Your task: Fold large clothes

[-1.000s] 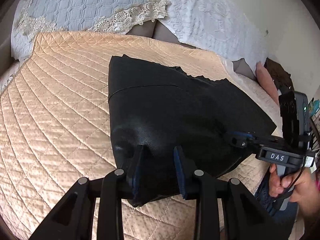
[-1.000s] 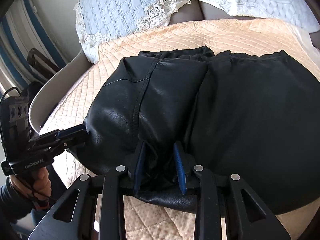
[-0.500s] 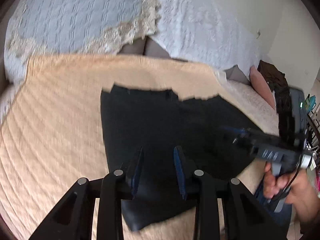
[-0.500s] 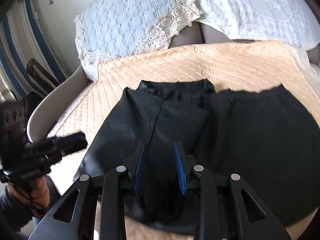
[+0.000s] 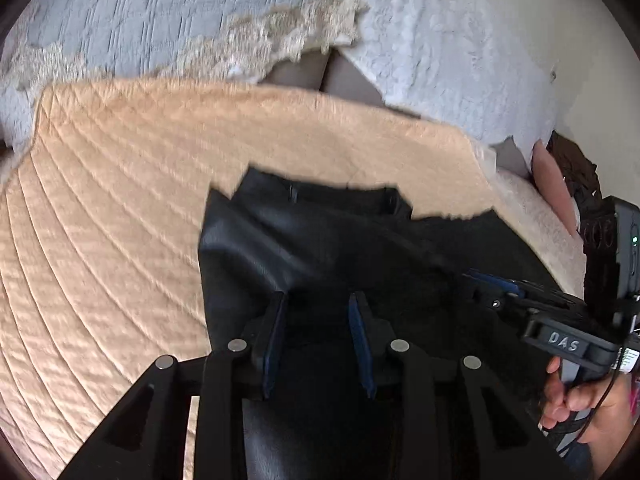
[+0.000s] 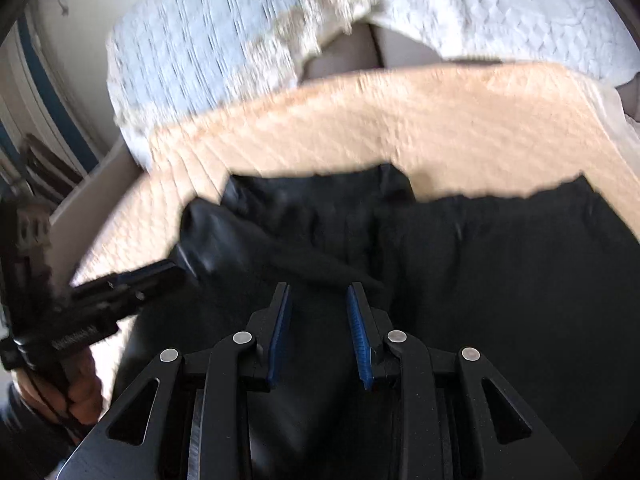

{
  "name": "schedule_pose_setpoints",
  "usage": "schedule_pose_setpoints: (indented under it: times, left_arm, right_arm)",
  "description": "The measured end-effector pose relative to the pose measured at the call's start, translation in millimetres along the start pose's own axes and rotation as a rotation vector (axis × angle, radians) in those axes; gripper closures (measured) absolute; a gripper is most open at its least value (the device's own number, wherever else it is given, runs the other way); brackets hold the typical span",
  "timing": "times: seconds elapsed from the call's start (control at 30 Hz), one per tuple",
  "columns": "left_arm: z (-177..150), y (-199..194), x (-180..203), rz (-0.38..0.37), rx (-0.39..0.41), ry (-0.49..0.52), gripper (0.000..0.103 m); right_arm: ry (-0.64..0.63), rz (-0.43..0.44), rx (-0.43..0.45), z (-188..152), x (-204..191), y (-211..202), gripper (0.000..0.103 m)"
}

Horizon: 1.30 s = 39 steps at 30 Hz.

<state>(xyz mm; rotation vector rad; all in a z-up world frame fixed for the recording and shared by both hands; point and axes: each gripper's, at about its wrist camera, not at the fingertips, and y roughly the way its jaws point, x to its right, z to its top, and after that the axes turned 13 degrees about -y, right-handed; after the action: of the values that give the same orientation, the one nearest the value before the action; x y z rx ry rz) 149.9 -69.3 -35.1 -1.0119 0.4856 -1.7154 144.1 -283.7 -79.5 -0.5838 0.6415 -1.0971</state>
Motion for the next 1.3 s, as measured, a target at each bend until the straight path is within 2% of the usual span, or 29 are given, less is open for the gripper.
schedule_pose_setpoints:
  times: [0.07,0.17,0.23,0.37,0.5,0.57,0.7,0.73,0.87,0.97,1.03,1.1,1.2,1.23,1.3]
  left_arm:
    - [9,7,0,0.035,0.025,-0.003,0.068]
    - [14,41,-7,0.07,-0.07,-0.029,0.067]
    - [13,44,-8,0.075,-0.078,-0.025,0.066]
    - [5,19,-3,0.081,-0.035,0.0,0.066]
    - [-24,-32,1,-0.001,0.011,0.009,0.066]
    - [-46,-54,3,-0.034,0.023,0.008,0.066]
    - [-88,-59,2,-0.006,-0.008,0.039,0.066]
    - [-93,-58,0,-0.004,-0.001,0.026,0.066]
    - [-91,-57,2,0.008,0.023,0.001,0.066]
    - [-89,-60,4,0.018,0.021,0.002,0.066]
    - [-89,-67,5,0.017,0.019,0.003,0.066]
    - [-92,-73,4,0.011,0.021,-0.009,0.066]
    - [-95,-72,2,0.012,0.02,-0.007,0.066]
    - [-97,-69,2,0.019,0.016,-0.002,0.066]
    - [-97,-68,6,0.037,0.021,0.019,0.066]
  right_arm:
    - [-0.007,0.007,-0.007,6,0,9,0.074]
    - [0.003,0.006,-0.119,3,11,49,0.074]
    - [0.015,0.017,-0.105,2,14,47,0.074]
    - [0.004,-0.003,-0.085,-3,5,18,0.074]
    - [-0.023,0.054,-0.004,-27,-22,-34,0.074]
    - [-0.065,0.082,-0.002,-48,-44,-51,0.074]
    - [-0.09,0.059,-0.065,-83,-52,-35,0.074]
    - [-0.088,0.062,-0.038,-87,-51,-33,0.074]
    - [-0.078,0.039,-0.023,-85,-50,-30,0.074]
    - [-0.042,0.054,-0.021,-81,-46,-41,0.074]
    - [-0.006,0.055,0.024,-83,-39,-60,0.074]
    - [0.022,0.014,0.052,-89,-27,-74,0.074]
    - [0.131,-0.076,0.012,-106,18,-78,0.074]
    - [0.165,-0.048,0.025,-111,30,-81,0.081]
    - [0.223,0.0,0.04,-117,48,-89,0.082]
